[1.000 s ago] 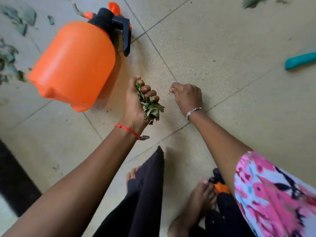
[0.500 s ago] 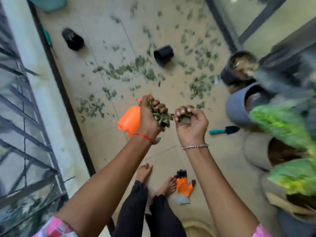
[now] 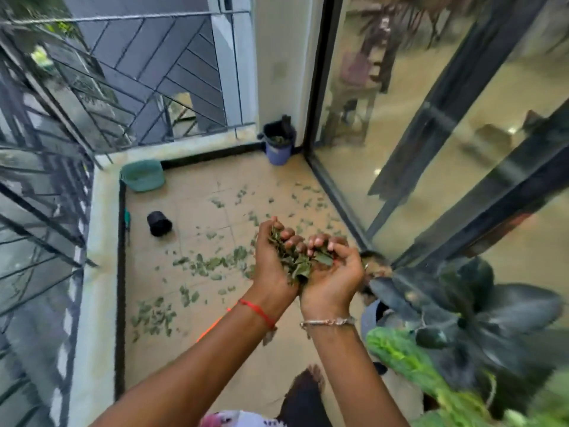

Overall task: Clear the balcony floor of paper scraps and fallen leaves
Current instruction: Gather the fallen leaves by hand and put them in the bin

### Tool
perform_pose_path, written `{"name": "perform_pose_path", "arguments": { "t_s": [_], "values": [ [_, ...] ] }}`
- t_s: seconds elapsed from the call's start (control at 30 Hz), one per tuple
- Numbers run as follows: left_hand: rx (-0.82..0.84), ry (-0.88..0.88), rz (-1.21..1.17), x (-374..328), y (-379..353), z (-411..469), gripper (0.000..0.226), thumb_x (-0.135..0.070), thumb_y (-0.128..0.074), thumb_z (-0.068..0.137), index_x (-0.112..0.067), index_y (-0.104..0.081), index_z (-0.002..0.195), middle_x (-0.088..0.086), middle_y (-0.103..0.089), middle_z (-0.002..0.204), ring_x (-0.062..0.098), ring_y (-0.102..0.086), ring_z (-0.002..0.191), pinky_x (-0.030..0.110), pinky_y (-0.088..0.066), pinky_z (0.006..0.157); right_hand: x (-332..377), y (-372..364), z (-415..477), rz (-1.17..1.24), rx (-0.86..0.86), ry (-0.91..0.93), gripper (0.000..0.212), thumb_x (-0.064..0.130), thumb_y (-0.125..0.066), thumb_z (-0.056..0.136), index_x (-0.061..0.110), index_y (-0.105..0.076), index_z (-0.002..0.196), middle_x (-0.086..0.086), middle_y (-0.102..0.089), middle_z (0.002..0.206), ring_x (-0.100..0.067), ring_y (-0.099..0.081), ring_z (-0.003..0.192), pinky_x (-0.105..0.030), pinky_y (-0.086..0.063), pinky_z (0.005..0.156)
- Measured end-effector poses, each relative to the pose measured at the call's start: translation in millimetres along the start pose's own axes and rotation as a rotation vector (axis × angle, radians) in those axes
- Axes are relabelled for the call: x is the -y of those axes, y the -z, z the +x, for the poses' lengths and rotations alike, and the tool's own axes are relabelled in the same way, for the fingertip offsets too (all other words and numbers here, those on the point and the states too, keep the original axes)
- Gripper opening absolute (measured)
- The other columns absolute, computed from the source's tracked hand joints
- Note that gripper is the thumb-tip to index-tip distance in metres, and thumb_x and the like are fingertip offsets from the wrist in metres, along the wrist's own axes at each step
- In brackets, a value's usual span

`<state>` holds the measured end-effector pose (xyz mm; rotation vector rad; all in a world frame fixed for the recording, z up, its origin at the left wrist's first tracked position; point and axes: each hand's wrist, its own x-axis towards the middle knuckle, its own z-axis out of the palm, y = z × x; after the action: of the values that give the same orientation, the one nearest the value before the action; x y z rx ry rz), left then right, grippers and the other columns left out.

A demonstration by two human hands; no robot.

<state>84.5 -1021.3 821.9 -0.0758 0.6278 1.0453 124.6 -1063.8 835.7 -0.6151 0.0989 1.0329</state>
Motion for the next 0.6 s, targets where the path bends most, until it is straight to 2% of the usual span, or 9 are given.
{"name": "perform_pose_path", "arguments": {
  "t_s": [0.1, 0.27, 0.37, 0.47, 0.6],
  "values": [
    [-0.054, -0.046, -0.001, 28.7, -29.2, 11.8, 0.048, -0.024, -0.042, 0.095, -0.018, -0.043, 0.047, -0.004, -0.037, 0.039, 0.01, -0.036, 0.03, 0.012, -0.033, 0.035, 33.4, -5.6, 24.1, -0.03, -0.013, -0.031, 0.005, 0.007, -0.037, 0.065, 0.011, -0.036, 0.062, -0.009, -0.042, 0.055, -0.021, -0.042, 0.048, -0.028, -0.041, 0.05],
    [-0.074, -0.111, -0.02, 57.9, -75.3, 38.8, 0.034, -0.023, -0.046, 0.094, -0.019, -0.043, 0.06, -0.003, -0.044, 0.046, 0.009, -0.044, 0.039, 0.016, -0.04, 0.043, 75.5, -18.7, 73.3, -0.139, -0.03, -0.074, 0.026, 0.002, -0.034, 0.082, 0.009, -0.043, 0.059, -0.007, -0.046, 0.058, -0.019, -0.047, 0.053, -0.03, -0.043, 0.059],
    [-0.016, -0.117, -0.063, 58.6, -100.6, 65.0, 0.038, -0.024, -0.047, 0.092, -0.017, -0.05, 0.055, -0.002, -0.05, 0.052, 0.011, -0.05, 0.045, 0.018, -0.047, 0.05, 77.6, -31.0, 110.0, -0.181, 0.035, -0.071, 0.022, 0.002, -0.041, 0.08, 0.009, -0.052, 0.062, -0.008, -0.053, 0.067, -0.022, -0.053, 0.065, -0.034, -0.047, 0.071],
    [0.037, -0.132, -0.128, 49.8, -116.2, 98.5, 0.05, -0.025, -0.045, 0.094, -0.014, -0.055, 0.045, -0.001, -0.054, 0.053, 0.013, -0.054, 0.043, 0.02, -0.051, 0.048, 65.9, -37.3, 151.2, -0.312, 0.051, -0.066, 0.016, 0.007, -0.048, 0.08, 0.008, -0.06, 0.07, -0.011, -0.059, 0.081, -0.027, -0.058, 0.082, -0.039, -0.048, 0.08],
    [0.071, -0.134, -0.137, 21.9, -126.0, 155.0, 0.026, -0.027, -0.05, 0.086, -0.017, -0.055, 0.064, -0.005, -0.058, 0.066, 0.011, -0.059, 0.054, 0.021, -0.053, 0.056, 40.1, -60.0, 205.7, -0.442, 0.088, -0.055, 0.022, 0.007, -0.047, 0.082, 0.01, -0.066, 0.071, -0.012, -0.064, 0.087, -0.028, -0.062, 0.088, -0.04, -0.05, 0.081]
  ]
}}
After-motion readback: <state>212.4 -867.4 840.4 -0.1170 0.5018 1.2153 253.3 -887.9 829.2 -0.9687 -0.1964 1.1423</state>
